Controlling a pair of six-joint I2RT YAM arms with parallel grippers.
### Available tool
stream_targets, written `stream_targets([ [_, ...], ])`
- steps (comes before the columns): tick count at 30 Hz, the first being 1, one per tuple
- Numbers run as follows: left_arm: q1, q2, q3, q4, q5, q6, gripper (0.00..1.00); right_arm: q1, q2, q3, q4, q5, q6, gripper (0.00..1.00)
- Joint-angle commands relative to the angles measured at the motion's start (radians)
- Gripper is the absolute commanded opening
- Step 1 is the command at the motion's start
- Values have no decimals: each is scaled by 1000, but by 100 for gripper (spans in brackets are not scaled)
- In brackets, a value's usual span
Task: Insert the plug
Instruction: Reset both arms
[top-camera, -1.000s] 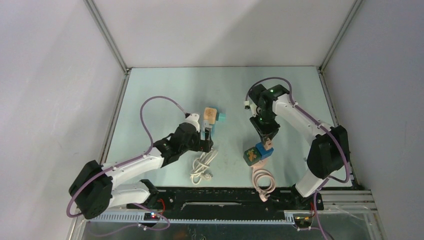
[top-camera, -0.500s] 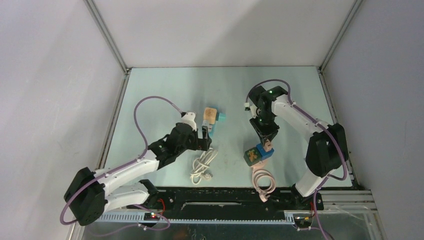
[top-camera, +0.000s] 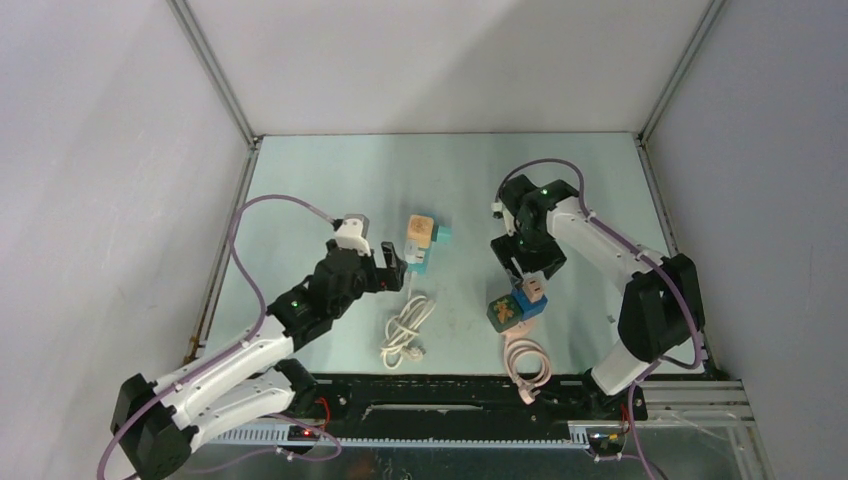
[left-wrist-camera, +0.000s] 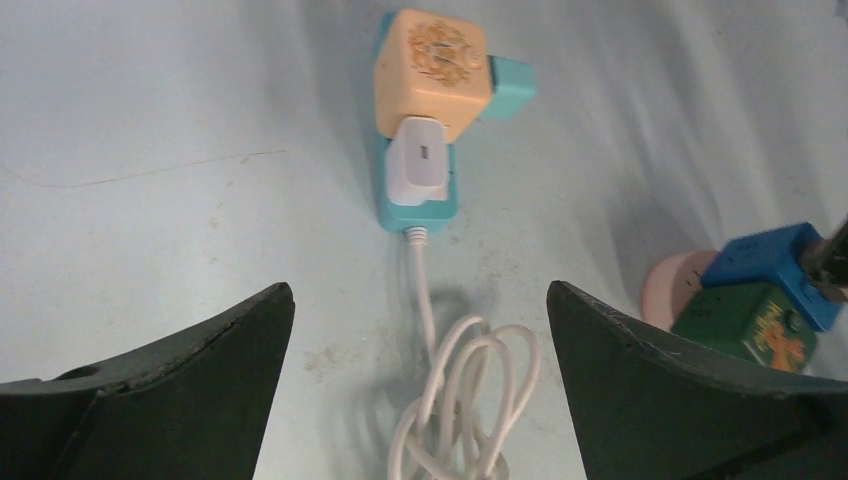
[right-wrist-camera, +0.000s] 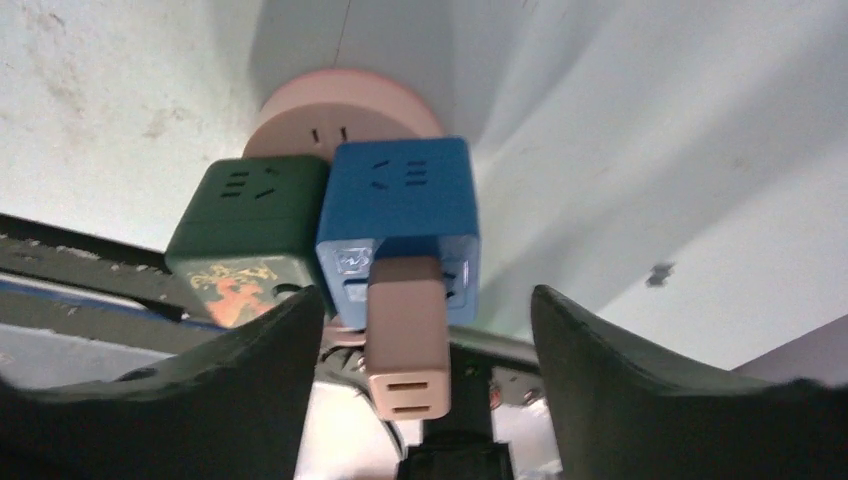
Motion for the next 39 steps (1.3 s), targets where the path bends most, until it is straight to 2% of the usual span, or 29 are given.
stream_targets([
  [1,71,-19,39,-40,-48,36,100,-21,-106,59,112,56,50,90],
  [2,94,-21,39,-42,-43,42,100,-38,-137,71,141,36,54,98],
  [3,120,-25,38,-41,-39,50,100,-62,-166,69,185,2,61,99],
  [5,174,-32,38,-38,-35,66,100,-123,-231,52,271,-69,72,100],
  [9,313,-52,26,-13,-23,96,100,-241,-399,-103,547,-74,104,100],
  [15,493,-136,-114,176,-88,157,100,-305,-640,-565,1016,203,11,100],
  [19,534,-226,-306,458,-190,215,100,-333,-720,-842,1320,294,-23,100],
  [21,540,-220,-352,563,-261,239,100,-347,-716,-933,1469,296,-15,99],
  [22,549,-202,-344,558,-285,240,100,-349,-710,-971,1542,285,-16,100],
  [25,557,-109,-316,626,-261,323,100,-357,-633,-1080,1814,263,-1,100],
  [27,557,-33,-340,745,-247,402,100,-359,-548,-1116,1987,257,9,100],
  [28,556,12,-364,825,-261,432,100,-360,-510,-1113,2012,252,-2,100],
  [29,556,57,-391,911,-269,459,100,-360,-502,-1075,1933,240,2,100],
  [31,558,163,-436,1121,-262,531,100,-367,-459,-1047,1937,219,-16,100],
  [34,566,254,-429,1217,-211,627,100,-377,-427,-1012,1910,212,-37,100],
  [35,588,294,-430,1256,-220,598,100,-377,-426,-1013,1918,220,-51,100],
  [37,620,365,-460,1394,-216,576,100,-383,-421,-1059,2044,234,-81,100],
  [39,653,351,-489,1385,-140,542,99,-439,-346,-1134,2243,213,-36,100],
])
